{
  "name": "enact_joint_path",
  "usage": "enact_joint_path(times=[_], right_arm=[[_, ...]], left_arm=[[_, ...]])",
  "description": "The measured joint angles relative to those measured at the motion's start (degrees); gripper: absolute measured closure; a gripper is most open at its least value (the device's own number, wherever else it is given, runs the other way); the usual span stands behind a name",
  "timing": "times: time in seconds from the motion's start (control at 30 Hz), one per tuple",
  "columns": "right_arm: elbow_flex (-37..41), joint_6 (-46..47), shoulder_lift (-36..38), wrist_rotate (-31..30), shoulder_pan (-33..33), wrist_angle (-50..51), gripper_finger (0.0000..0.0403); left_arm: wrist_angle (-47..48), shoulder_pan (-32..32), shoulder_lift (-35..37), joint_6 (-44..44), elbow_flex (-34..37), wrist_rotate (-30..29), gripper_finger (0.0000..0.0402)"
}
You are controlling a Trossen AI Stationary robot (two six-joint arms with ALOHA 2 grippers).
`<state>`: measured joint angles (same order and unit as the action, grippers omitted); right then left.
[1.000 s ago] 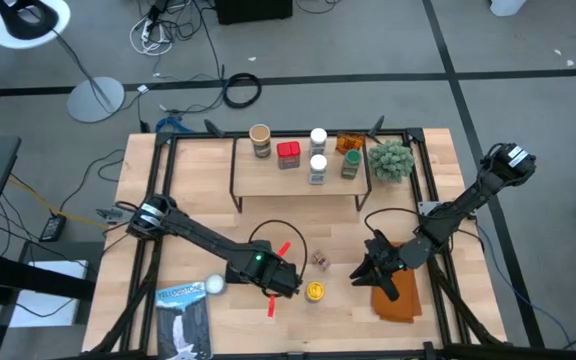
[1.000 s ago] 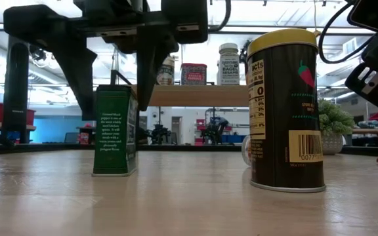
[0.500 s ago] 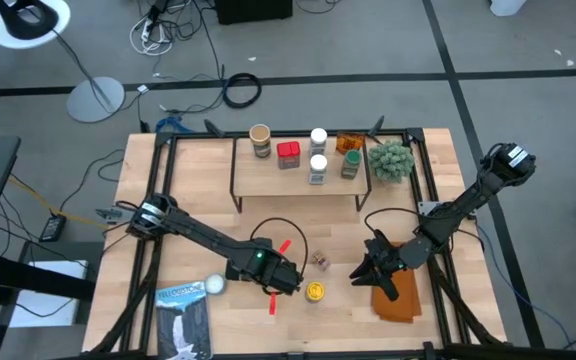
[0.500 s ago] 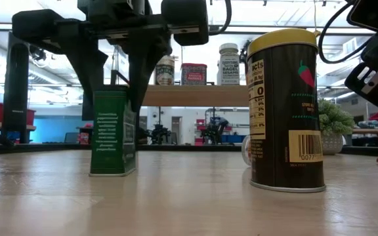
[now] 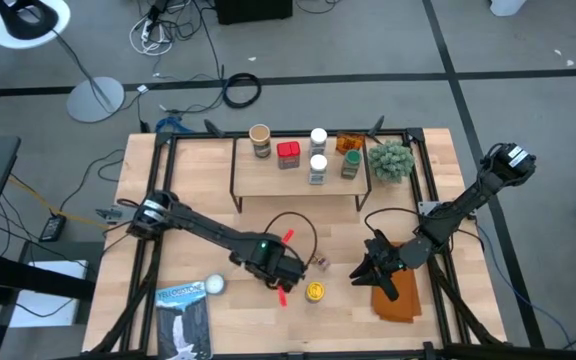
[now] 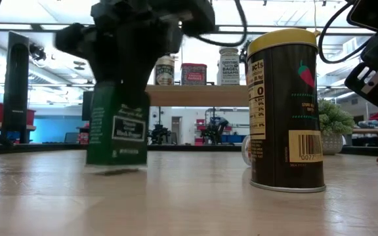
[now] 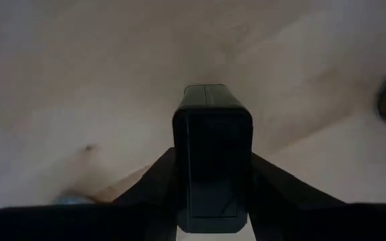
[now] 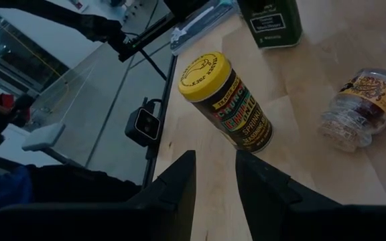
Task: Shelf spices
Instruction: Put the black seasoning can on the shelf
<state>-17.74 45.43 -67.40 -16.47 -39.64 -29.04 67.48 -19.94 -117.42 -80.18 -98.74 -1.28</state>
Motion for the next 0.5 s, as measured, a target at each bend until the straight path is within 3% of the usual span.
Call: enact_joint_path(times=[0.13, 0.3, 0.5], right_arm=[[0.0, 0.0, 0.0, 0.0, -0.3, 0.0, 0.0296], [0.0, 0.0, 0.0, -1.7, -1.6, 0.0, 0.0296], [0.0, 0.0, 0.0, -2.8, -2.3, 0.0, 0.0296]], left_arm=[[1.5, 1.7, 0.3, 14.1, -4.0, 2.1, 0.0274], [11.6, 5.7, 0.3, 33.4, -12.5, 2.6, 0.0274], [22.3, 11.6, 0.5, 55.9, -23.5, -1.8, 0.0273]])
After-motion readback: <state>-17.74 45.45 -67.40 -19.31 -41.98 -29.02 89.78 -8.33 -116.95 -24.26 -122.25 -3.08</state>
